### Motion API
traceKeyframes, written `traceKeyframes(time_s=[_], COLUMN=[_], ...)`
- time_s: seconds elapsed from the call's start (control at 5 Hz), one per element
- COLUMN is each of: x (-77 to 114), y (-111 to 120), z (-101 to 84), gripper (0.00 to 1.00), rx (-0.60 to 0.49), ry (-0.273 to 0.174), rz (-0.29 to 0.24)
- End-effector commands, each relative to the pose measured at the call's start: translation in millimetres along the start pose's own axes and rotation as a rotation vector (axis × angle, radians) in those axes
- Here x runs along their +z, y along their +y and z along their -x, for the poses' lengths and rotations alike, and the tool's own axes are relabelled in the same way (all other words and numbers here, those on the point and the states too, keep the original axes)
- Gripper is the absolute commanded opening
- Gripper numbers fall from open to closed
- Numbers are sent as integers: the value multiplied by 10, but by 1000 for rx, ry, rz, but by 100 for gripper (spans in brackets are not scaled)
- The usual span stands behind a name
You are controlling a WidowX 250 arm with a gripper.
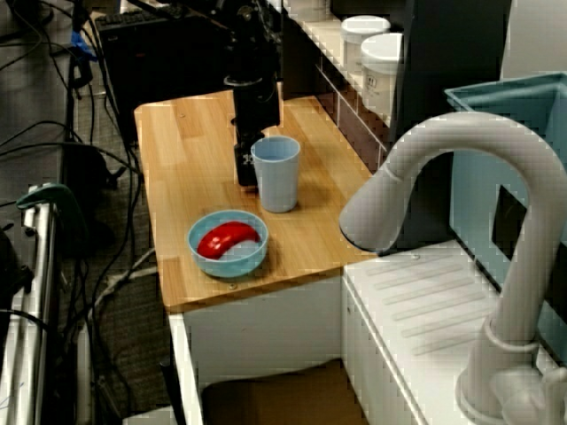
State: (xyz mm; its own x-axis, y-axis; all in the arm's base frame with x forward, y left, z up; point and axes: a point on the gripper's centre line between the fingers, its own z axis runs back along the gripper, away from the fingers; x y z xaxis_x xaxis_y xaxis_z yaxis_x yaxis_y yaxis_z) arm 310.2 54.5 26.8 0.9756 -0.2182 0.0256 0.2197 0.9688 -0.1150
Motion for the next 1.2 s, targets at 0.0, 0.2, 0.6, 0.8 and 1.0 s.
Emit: traceKeyframes(time_s=[0.0,0.2,0.6,0.8,1.0], x=[261,318,446,431,401], y=[-131,-212,53,210,319], z=[127,167,181,79,-17], gripper=[100,100,100,100,100], rx=[-31,-57,17,33,76], ry=[-67,-72,-115,-117,-125], rz=[-14,-9,-12,-34,-36])
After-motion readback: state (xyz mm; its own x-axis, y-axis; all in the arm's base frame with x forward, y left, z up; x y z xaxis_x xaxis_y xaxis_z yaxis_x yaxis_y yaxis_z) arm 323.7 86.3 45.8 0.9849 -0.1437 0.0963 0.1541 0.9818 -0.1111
